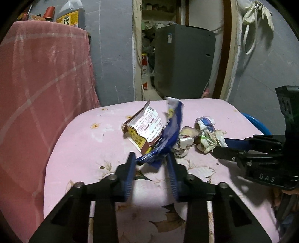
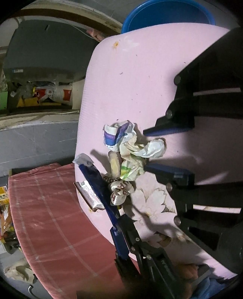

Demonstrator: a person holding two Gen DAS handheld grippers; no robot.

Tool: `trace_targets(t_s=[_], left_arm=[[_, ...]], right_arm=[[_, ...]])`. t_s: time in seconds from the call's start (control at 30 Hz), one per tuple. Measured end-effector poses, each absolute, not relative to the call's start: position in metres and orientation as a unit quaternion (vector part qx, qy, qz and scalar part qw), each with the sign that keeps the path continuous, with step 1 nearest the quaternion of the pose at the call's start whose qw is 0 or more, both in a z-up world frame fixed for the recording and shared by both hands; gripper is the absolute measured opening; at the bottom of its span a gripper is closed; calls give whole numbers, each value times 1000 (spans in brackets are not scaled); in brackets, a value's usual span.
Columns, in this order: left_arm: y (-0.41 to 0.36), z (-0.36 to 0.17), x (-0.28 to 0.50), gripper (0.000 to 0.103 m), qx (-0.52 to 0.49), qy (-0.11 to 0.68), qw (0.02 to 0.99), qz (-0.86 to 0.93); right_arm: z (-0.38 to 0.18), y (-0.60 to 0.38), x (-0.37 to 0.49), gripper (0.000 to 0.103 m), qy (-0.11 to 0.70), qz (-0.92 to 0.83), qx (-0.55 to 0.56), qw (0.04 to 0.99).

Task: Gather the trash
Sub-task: 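Grasp the blue wrapper with the left tool while the right tool grasps crumpled white tissue, then lift both held items and carry them over the blue bucket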

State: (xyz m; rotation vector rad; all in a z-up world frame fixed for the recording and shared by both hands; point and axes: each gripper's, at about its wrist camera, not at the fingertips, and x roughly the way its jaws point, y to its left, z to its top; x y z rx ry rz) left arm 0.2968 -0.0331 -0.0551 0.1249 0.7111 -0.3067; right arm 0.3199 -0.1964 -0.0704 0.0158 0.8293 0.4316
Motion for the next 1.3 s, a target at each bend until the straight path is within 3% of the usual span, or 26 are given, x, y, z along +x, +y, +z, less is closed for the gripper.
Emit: trace_targets(t_s=[0.03,0.13,0.5,1.0,1.3], left_arm=[[-32,-55,296,20,59,347,924,-151],[-30,-54,296,14,43,347,923,-163],[-40,-47,284,3,32,339,924,-175],[-66,-35,259,1,44,300,937,-175],[-106,-30,245,1,86,257,948,-165]], right_arm=[[-70,-197,319,13,398,209,10,893],[-70,-200,316,10,392,212,19,895],[-62,-219,301,8,349,211,50,912],[-53,-252,273,8,297,225,71,925],[-31,-278,247,8,214,194,64,955]])
